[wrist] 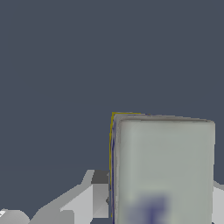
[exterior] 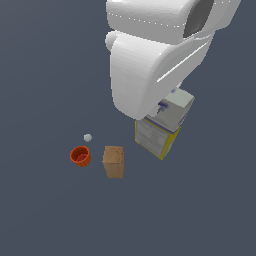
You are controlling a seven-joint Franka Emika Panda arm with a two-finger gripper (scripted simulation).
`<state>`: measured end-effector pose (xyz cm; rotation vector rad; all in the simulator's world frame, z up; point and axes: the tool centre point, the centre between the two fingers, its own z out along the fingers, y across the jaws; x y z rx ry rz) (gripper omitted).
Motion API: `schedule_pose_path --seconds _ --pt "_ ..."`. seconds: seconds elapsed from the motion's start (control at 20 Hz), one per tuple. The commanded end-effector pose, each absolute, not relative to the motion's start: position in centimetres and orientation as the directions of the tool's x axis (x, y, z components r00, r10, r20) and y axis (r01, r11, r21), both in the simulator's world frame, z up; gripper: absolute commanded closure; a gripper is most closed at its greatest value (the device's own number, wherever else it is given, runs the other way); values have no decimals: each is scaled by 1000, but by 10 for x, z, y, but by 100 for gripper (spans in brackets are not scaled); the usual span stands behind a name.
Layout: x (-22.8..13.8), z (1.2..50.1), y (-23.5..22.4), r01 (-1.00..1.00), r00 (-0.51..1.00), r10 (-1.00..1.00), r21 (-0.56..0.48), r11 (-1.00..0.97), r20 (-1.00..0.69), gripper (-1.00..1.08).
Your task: Pick up a designated object from a clutter of objects.
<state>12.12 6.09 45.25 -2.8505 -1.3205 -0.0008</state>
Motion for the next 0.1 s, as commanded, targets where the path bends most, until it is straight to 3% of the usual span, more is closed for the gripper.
schedule_pose_path --seconds 0.0,0.05 --pt "121 455 61 763 647 763 0 -647 0 108" --pt "121 455 61 763 647 763 0 -647 0 108"
